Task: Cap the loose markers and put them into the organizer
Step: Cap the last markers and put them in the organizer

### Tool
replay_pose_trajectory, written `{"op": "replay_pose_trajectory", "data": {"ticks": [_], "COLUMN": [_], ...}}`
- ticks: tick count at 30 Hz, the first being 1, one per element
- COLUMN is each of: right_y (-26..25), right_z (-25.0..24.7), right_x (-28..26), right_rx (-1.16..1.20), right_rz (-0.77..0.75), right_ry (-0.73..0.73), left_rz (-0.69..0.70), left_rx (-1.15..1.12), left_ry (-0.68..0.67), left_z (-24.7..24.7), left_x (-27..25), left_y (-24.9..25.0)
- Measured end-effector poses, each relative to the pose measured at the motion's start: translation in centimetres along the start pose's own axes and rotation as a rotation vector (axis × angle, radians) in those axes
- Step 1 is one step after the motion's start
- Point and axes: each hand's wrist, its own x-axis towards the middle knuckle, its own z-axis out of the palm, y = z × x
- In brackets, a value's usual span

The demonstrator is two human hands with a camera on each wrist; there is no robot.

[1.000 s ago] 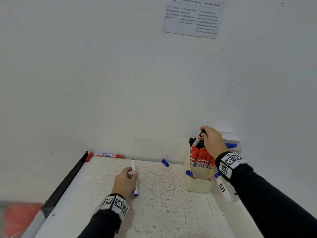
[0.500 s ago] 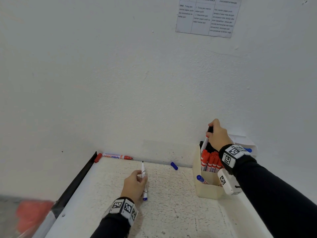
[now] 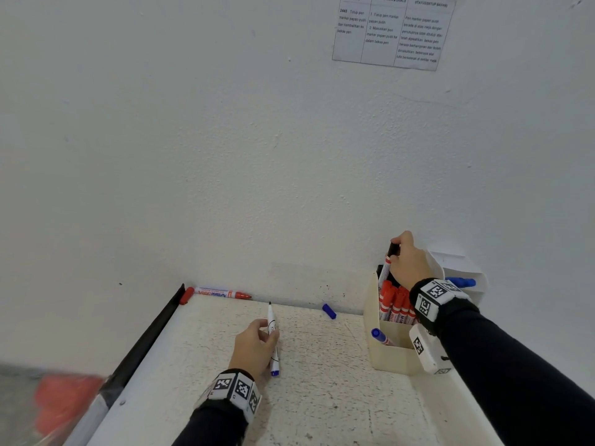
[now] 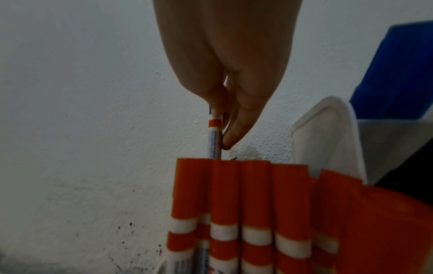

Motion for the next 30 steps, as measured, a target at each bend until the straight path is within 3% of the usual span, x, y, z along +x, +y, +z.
{"op": "replay_pose_trajectory", "data": {"ticks": [4, 8, 10, 14, 30], "right_y": [0.8, 1.1, 1.2, 2.0, 3.1], "right_z": [0.3, -1.4, -2.7, -2.8, -2.6], "right_x": [1.2, 2.8, 3.0, 2.0, 1.7], "right_rx": [0.085, 0.326, 0.314, 0.175, 0.280], "right_rz": [-0.019, -0.039, -0.084, -0.151, -0.178], "right_ry": [0.011, 0.283, 0.364, 0.296, 0.253], "left_rz": [-0.005, -0.005, -0.007, -0.003, -0.020], "left_rx": [-0.006, -0.006, -0.004, 0.002, 0.008], "left_ry": [-0.006, -0.007, -0.010, -0.006, -0.017], "left_z": [0.1, 0.1, 0.2, 0.1, 0.0], "left_x": [0.0, 0.1, 0.1, 0.0, -0.1], "left_y": [0.0, -0.1, -0.1, -0.1, -0.1]}}
